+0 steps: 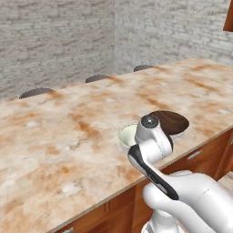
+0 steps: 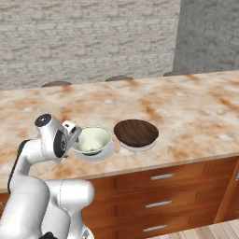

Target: Move the bowls from the cabinet to the plates on the dining table.

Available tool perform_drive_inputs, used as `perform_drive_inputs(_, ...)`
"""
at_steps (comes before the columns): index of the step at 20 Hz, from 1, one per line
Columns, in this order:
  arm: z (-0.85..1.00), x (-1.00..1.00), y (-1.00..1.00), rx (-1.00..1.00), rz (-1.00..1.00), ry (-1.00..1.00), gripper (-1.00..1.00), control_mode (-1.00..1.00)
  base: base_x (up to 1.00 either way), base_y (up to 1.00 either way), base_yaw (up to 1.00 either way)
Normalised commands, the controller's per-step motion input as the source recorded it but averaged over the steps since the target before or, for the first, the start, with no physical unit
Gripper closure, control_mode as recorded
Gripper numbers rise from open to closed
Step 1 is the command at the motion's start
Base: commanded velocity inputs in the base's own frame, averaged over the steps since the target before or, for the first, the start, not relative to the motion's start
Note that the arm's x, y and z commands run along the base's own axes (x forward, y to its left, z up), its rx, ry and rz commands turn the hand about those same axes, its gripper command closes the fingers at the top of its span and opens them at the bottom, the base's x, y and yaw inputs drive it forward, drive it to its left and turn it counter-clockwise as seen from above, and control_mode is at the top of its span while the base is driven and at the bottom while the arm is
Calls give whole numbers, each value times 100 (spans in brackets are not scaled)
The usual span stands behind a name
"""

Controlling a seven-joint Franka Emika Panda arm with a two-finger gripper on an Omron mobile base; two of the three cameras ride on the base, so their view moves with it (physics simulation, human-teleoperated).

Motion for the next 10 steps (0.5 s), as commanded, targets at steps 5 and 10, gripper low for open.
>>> perform_drive_inputs(5, 36, -49, 0, 5, -2, -8, -100, -100, 0, 0, 0)
perform_drive_inputs(10, 46, -44, -1, 5, -3, -9, -100, -100, 0, 0, 0)
